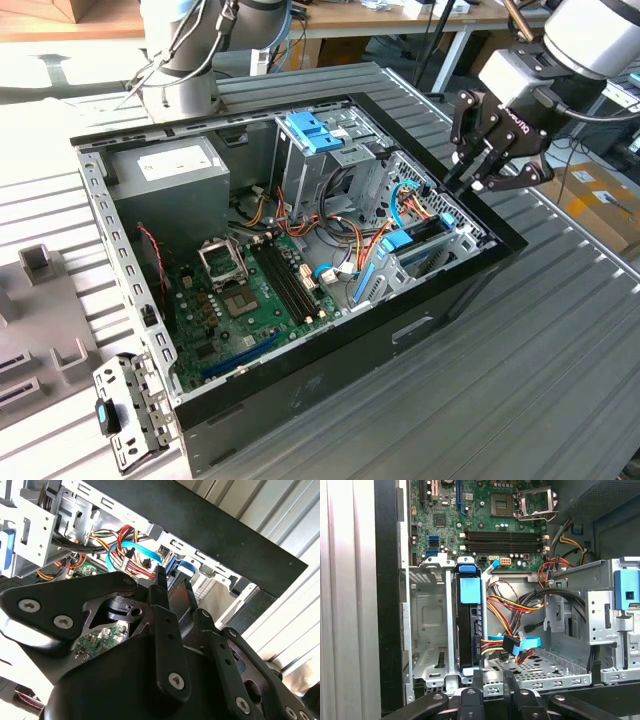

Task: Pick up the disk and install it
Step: 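Insert the second disk wire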

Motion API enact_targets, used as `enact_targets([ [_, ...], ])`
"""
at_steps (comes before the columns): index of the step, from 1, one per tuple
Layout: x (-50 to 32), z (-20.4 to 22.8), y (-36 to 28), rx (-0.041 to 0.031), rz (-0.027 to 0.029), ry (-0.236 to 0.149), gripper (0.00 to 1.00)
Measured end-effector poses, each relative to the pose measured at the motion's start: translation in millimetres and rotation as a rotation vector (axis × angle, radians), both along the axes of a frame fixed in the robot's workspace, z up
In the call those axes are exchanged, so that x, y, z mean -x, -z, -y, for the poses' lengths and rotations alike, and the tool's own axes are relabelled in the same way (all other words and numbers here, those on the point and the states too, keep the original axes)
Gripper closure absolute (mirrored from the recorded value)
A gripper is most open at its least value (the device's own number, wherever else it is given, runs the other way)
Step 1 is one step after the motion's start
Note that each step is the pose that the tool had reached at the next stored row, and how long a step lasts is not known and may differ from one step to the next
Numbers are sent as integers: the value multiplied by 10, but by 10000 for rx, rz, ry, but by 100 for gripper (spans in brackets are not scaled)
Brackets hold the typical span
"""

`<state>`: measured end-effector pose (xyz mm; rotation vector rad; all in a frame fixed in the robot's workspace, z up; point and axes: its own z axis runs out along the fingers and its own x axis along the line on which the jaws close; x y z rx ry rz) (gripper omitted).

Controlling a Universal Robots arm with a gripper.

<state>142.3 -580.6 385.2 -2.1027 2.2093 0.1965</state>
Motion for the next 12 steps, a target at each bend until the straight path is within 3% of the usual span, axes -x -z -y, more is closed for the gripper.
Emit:
enact_targets([
  [6, 12, -15, -22, 2, 0, 0, 70],
  [12, 110, -101, -17, -5, 0, 0, 70],
])
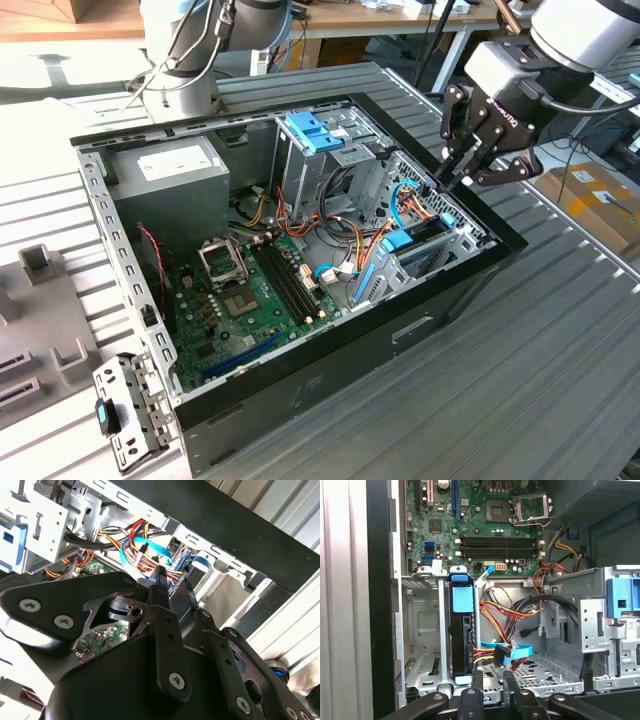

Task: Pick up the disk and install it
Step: 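Insert the second disk wire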

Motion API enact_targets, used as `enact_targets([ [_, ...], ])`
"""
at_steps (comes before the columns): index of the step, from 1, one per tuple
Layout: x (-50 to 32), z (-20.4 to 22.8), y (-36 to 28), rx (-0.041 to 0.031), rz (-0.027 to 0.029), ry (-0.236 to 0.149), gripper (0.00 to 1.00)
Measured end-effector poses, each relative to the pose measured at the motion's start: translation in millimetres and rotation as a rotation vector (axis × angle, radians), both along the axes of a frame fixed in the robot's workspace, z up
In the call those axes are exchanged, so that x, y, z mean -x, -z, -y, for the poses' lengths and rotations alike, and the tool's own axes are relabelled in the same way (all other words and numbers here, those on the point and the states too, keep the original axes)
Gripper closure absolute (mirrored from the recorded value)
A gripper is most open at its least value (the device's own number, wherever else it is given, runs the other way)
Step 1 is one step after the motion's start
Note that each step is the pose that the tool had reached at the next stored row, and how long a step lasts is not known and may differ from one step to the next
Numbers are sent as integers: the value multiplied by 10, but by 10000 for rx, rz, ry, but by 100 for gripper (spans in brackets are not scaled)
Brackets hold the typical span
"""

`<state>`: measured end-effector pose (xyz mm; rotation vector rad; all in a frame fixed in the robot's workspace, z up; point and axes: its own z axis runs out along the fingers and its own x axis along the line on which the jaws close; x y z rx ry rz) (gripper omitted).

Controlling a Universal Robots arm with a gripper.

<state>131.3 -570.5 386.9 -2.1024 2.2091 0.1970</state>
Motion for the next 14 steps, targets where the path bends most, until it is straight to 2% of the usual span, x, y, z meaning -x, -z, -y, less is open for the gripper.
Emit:
enact_targets([
  [3, 35, -41, 23, 0, 0, 0, 70],
  [5, 51, -53, 46, 0, 0, -1, 70],
  [14, 113, -68, 162, 0, -1, -1, 70],
])
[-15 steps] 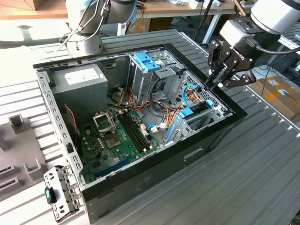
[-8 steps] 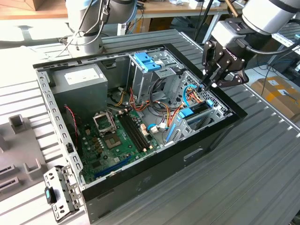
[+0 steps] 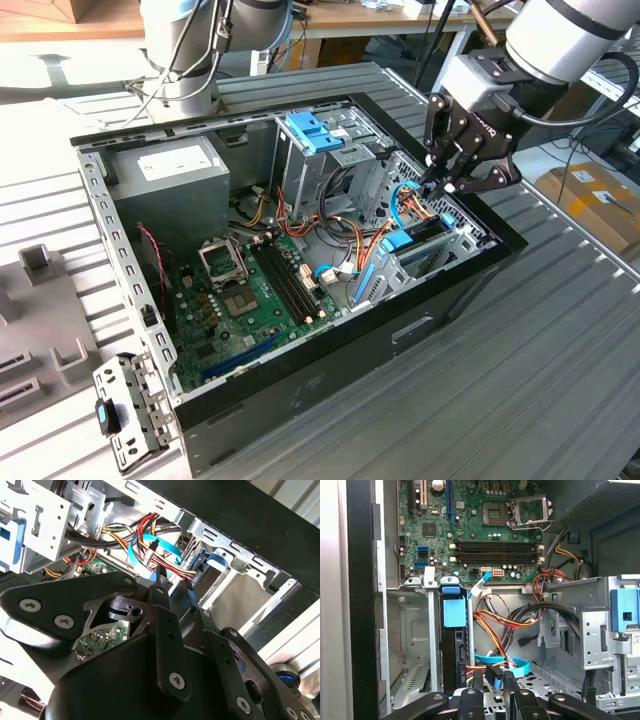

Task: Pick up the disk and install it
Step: 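Insert the second disk wire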

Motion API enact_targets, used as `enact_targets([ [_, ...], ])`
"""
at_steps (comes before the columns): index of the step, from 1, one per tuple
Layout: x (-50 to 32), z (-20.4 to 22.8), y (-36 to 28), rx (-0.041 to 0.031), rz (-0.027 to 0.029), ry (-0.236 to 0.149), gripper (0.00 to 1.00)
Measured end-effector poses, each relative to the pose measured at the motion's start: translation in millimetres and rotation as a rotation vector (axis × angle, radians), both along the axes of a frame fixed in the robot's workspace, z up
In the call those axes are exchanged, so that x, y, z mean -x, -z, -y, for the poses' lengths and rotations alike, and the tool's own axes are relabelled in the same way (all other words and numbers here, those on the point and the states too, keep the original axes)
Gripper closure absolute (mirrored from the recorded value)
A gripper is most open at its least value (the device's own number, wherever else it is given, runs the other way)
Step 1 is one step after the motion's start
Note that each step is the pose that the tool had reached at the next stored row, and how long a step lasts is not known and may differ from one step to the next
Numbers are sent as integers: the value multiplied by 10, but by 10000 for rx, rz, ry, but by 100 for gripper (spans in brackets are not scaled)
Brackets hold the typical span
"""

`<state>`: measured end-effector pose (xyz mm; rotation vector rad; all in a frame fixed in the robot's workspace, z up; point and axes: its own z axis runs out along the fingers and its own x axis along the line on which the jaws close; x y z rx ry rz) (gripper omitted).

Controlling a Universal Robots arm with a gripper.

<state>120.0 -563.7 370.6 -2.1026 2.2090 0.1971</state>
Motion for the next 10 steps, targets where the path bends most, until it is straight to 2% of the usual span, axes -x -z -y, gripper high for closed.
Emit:
enact_targets([
  [8, 3, 0, 21, 0, 0, 1, 70],
  [9, 3, 0, 21, 0, 0, 1, 71],
  [10, 3, 0, 21, 0, 0, 1, 78],
])
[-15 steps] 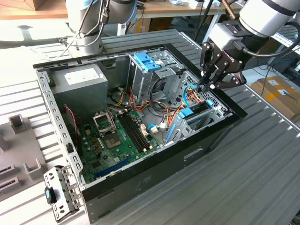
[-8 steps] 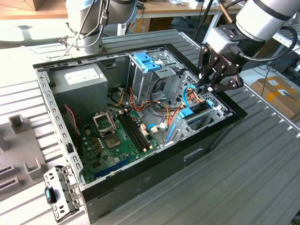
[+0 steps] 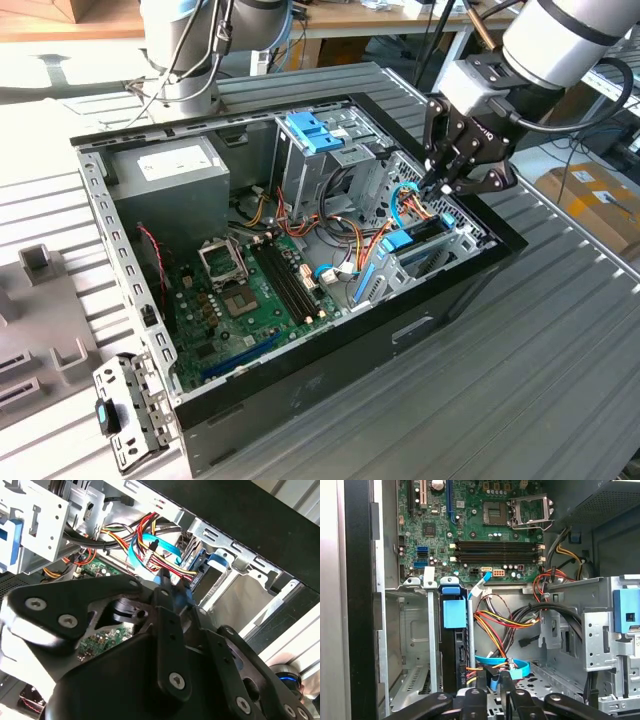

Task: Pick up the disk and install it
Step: 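Insert the second disk wire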

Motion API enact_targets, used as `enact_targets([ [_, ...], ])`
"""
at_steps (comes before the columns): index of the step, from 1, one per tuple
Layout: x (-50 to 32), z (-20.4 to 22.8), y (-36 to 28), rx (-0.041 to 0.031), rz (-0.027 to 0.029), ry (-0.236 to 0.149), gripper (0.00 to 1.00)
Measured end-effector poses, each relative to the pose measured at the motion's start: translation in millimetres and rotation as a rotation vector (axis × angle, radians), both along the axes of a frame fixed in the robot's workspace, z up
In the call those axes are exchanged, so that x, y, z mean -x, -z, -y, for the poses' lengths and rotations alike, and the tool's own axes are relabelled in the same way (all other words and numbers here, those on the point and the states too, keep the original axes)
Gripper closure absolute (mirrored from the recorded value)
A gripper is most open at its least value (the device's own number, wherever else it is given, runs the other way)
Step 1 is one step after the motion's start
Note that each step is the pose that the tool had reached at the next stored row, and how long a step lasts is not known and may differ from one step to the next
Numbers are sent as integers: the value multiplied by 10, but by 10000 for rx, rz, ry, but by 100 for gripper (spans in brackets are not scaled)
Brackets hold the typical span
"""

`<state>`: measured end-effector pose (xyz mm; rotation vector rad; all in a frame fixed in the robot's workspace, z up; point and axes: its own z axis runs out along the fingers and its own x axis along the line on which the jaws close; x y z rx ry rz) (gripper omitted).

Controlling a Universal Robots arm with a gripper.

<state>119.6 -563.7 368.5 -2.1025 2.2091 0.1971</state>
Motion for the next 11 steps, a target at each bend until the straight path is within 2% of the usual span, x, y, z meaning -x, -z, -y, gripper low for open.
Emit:
enact_targets([
  [1, 0, 0, 0, -1, 0, 0, 84],
  [11, 0, 0, 2, 0, 0, 0, 84],
])
